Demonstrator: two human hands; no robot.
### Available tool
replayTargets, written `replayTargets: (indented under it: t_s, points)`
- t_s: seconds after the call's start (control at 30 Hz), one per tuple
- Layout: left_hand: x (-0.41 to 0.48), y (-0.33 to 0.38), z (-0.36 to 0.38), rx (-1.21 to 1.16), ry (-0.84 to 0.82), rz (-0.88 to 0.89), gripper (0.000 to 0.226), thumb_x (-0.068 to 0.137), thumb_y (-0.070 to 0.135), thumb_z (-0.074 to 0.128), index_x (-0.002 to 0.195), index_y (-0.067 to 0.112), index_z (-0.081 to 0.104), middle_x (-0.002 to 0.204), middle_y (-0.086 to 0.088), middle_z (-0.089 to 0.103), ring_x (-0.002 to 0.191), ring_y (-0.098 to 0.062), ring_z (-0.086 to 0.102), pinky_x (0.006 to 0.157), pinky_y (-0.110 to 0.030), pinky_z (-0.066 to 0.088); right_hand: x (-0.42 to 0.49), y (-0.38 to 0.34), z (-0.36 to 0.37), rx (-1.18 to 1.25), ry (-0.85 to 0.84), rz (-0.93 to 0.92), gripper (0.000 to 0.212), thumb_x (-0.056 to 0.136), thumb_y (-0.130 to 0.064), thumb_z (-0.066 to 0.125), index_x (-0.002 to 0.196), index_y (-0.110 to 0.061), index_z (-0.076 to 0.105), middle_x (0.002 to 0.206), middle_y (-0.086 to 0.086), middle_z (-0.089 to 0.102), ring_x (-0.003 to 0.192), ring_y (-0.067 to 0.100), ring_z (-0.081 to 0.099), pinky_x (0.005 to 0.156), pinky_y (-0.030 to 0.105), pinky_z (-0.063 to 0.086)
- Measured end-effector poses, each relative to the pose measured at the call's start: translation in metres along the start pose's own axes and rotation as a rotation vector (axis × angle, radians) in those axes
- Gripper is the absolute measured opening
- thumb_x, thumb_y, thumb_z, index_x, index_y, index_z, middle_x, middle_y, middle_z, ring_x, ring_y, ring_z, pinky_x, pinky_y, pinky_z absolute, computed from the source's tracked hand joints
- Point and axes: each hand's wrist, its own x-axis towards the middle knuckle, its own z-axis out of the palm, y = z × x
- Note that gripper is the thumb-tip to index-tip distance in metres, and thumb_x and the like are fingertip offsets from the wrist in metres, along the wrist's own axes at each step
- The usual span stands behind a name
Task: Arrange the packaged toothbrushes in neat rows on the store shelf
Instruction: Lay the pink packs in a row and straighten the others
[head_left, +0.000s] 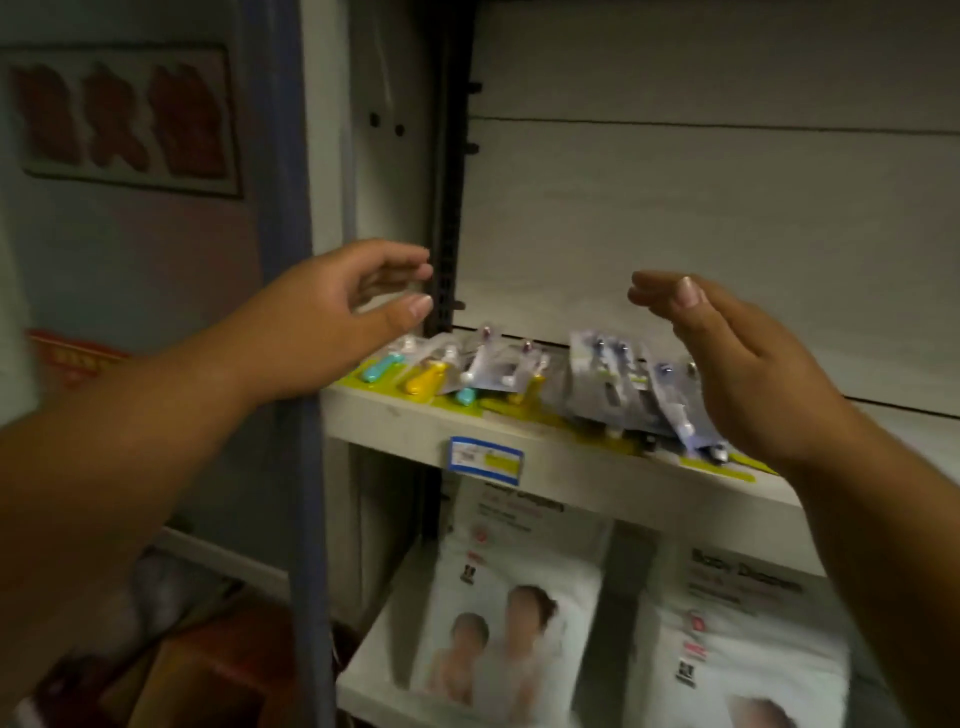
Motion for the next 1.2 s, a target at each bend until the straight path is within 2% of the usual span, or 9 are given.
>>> replayTargets:
  t_s: [0.2,0.33,0.47,0.63,0.7,0.83,0.97,1.07,1.2]
  points:
    - [0.009,-0.034,-0.014,-0.048,-0.115,0.030,0.056,0.081,0.058,0.066,0.132,0.038,0.054,0.135,0.014,0.062,0.126,0.002,0.055,0.110,-0.033,0.045,0.018,-0.019,0.042,-0.052,0.009,0.046,0.074,0.088,-0.074,0.027,0.142,-0.034,0.056,0.137,-0.019,0.061,0.127,-0.010,0.051,0.104,0.015,0.036]
    - [0.021,-0.025,0.012,-0.012,-0.220,0.056,0.071,0.080,0.061,0.058,0.144,0.032,0.048,0.140,0.020,0.056,0.128,0.008,0.050,0.111,-0.027,0.043,0.018,-0.001,0.031,-0.072,0.054,0.175,0.077,0.086,-0.080,0.027,0.140,-0.035,0.057,0.134,-0.017,0.064,0.125,0.004,0.058,0.109,0.042,0.045]
    - [0.036,-0.017,0.046,0.131,-0.299,0.072,0.059,0.090,0.056,0.057,0.146,0.038,0.045,0.139,0.025,0.054,0.121,0.013,0.049,0.094,-0.009,0.040,0.009,0.014,0.012,-0.159,0.064,0.290,0.066,0.095,-0.075,0.023,0.140,-0.038,0.055,0.137,-0.015,0.061,0.130,0.012,0.053,0.112,0.049,0.042]
    - [0.057,0.001,0.101,0.398,-0.413,0.073,0.051,0.091,0.067,0.047,0.134,0.040,0.052,0.126,0.018,0.064,0.107,-0.006,0.061,0.095,-0.035,0.051,0.000,0.030,-0.002,-0.475,-0.192,0.463,0.043,0.104,-0.056,0.034,0.139,-0.040,0.053,0.137,-0.004,0.060,0.113,0.016,0.056,0.094,0.037,0.044]
    - [0.064,0.010,0.122,0.543,-0.463,0.064,0.053,0.092,0.071,0.039,0.126,0.036,0.057,0.122,0.010,0.065,0.106,-0.015,0.060,0.099,-0.045,0.047,-0.005,0.033,-0.002,-0.602,-0.288,0.442,0.039,0.108,-0.047,0.031,0.138,-0.036,0.054,0.143,-0.001,0.056,0.124,0.021,0.052,0.104,0.039,0.037]
    - [0.075,0.026,0.148,0.730,-0.461,-0.034,0.060,0.094,0.073,0.029,0.130,0.033,0.056,0.135,0.001,0.059,0.127,-0.029,0.045,0.111,-0.054,0.028,-0.006,0.043,0.002,-0.655,-0.305,0.361,0.046,0.108,-0.048,0.023,0.148,-0.038,0.043,0.161,-0.009,0.037,0.155,0.013,0.013,0.124,0.053,-0.004]
    - [0.082,0.038,0.156,0.720,-0.485,-0.145,0.062,0.090,0.078,0.028,0.128,0.037,0.056,0.137,0.000,0.059,0.134,-0.031,0.039,0.115,-0.060,0.018,-0.005,0.051,0.002,-0.622,-0.307,0.349,0.047,0.108,-0.051,0.021,0.150,-0.040,0.040,0.161,-0.008,0.038,0.157,0.014,0.008,0.122,0.055,-0.009]
    - [0.086,0.042,0.155,0.667,-0.376,-0.154,0.071,0.086,0.077,0.044,0.144,0.035,0.041,0.141,0.002,0.056,0.134,-0.030,0.041,0.112,-0.053,0.028,-0.004,0.056,0.002,-0.615,-0.310,0.338,0.048,0.107,-0.052,0.020,0.149,-0.039,0.040,0.161,-0.009,0.039,0.157,0.014,0.008,0.122,0.055,-0.009]
    - [0.092,0.031,0.152,0.438,-0.256,-0.175,0.068,0.080,0.054,0.069,0.137,0.031,0.043,0.119,0.005,0.068,0.099,-0.018,0.066,0.087,-0.041,0.055,-0.004,0.057,0.001,-0.593,-0.312,0.336,0.048,0.107,-0.052,0.021,0.149,-0.040,0.040,0.161,-0.010,0.038,0.157,0.014,0.009,0.122,0.056,-0.009]
